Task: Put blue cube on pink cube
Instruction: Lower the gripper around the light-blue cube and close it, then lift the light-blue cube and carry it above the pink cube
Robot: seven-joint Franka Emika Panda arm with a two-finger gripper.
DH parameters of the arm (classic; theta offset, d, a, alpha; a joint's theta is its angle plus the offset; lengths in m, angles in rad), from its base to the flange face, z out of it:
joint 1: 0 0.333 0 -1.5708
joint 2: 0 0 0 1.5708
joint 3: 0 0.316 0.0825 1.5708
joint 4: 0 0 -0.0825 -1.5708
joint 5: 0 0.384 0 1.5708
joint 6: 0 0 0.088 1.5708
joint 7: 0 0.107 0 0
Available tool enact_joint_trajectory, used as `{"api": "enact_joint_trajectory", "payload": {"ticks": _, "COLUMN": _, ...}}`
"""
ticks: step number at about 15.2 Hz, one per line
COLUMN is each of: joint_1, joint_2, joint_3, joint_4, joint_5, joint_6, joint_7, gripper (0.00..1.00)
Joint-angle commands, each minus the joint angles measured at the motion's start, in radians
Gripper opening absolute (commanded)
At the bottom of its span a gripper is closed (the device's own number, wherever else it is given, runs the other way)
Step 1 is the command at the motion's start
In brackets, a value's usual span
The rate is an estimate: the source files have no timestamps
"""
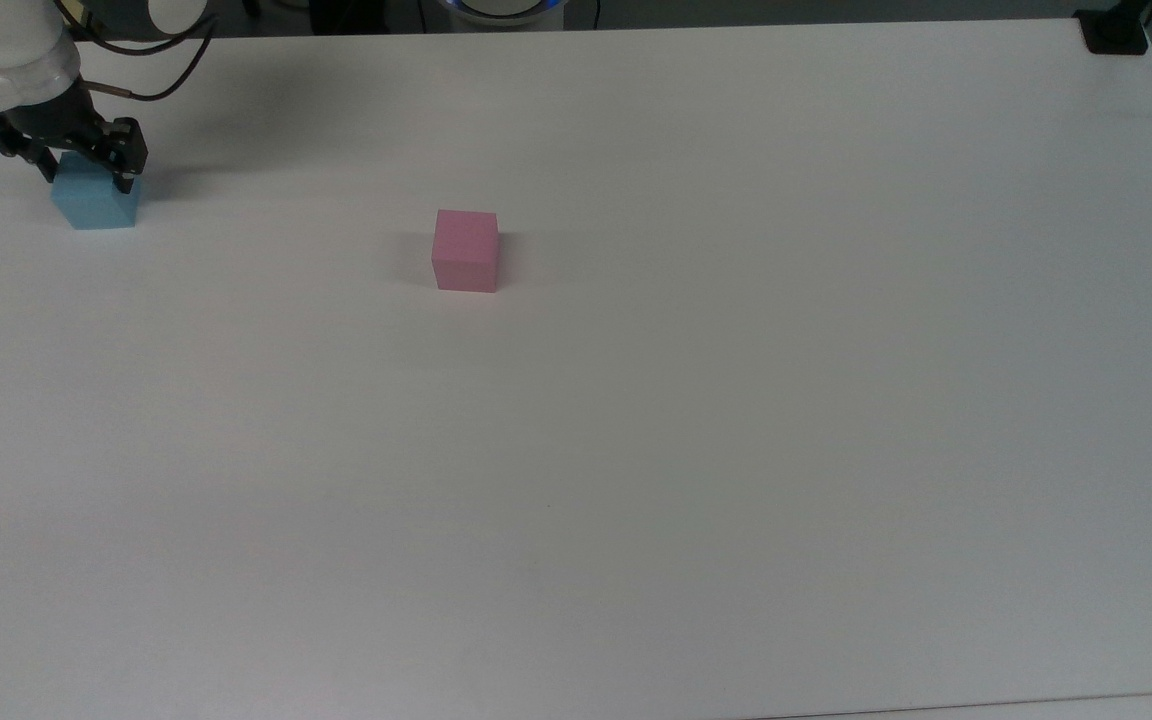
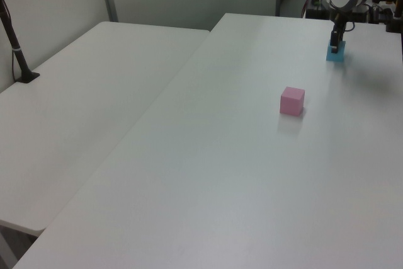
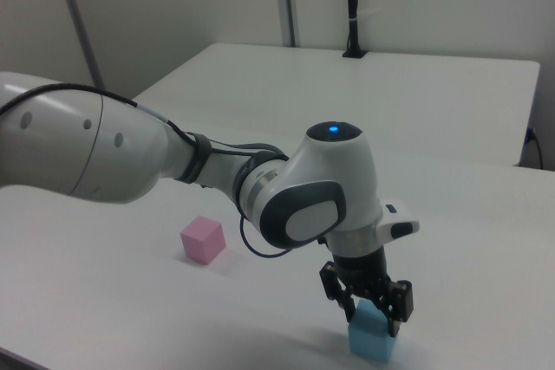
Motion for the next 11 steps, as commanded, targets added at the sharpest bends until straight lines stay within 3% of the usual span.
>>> {"api": "enact_joint_trajectory", "payload": {"ticks": 1, "joint_1": 0.003, "joint_2": -0.024, "joint_3": -0.004, "joint_4": -0.026, "joint_5": 0.011, "joint_6": 0.014, "joint_7": 0.008, "gripper": 0.59}}
{"api": "enact_joint_trajectory", "payload": {"ticks": 8, "joint_1": 0.024, "joint_2": -0.169, "joint_3": 0.026, "joint_4": -0.004, "joint_5": 0.027, "joint_6": -0.201, "joint_7": 0.016, "gripper": 0.60}}
{"api": "enact_joint_trajectory", "payload": {"ticks": 11, "joint_1": 0.036, "joint_2": -0.238, "joint_3": 0.053, "joint_4": 0.017, "joint_5": 0.088, "joint_6": -0.300, "joint_7": 0.037, "gripper": 0.60}}
